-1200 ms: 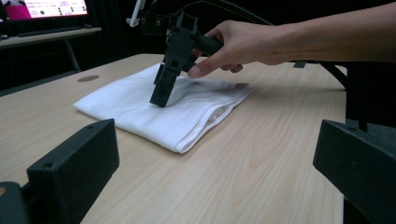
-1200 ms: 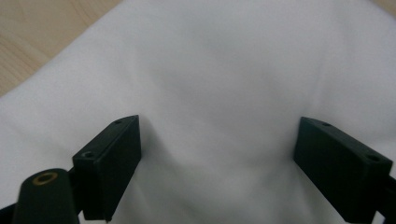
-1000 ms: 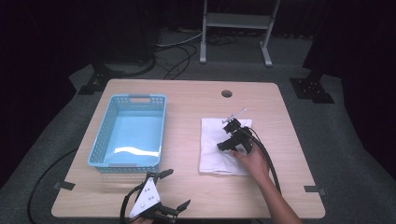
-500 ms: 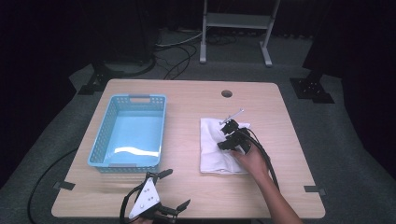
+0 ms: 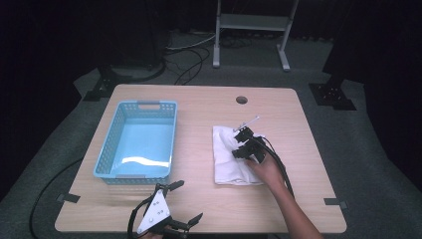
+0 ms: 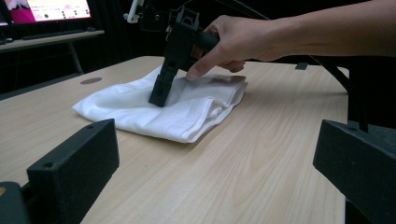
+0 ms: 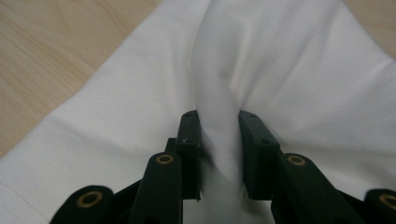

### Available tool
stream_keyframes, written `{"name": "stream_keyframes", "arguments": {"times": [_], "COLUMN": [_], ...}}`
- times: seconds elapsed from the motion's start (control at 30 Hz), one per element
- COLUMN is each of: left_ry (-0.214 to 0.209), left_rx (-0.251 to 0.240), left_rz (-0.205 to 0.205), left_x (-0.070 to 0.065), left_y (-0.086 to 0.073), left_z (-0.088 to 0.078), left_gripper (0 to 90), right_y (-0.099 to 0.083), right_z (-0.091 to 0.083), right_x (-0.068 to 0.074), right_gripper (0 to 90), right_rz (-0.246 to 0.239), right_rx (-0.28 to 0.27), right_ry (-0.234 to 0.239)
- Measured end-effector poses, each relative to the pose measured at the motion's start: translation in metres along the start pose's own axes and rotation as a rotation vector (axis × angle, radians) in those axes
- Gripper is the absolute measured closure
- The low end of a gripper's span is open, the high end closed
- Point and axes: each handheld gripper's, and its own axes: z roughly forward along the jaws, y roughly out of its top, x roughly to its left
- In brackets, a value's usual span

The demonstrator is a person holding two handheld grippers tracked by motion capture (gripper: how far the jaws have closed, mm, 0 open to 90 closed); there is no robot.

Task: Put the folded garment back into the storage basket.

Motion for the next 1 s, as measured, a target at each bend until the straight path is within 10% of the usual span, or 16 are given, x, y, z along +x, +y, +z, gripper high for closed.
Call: {"name": "stream_keyframes", "arguments": {"times": [1.0], "left_ry": [-0.003], "left_rx": [-0.008], "left_rz": [-0.006], "left_x": [0.0], "left_y": [0.0], "left_z": [-0.001], "left_gripper": [0.0], "right_y": [-0.01], "right_z": [-0.04], "right_x": [-0.048], "right_gripper": [75.1], "right_rz": [0.368], "right_rx": [-0.191], "right_ry": [0.27]}}
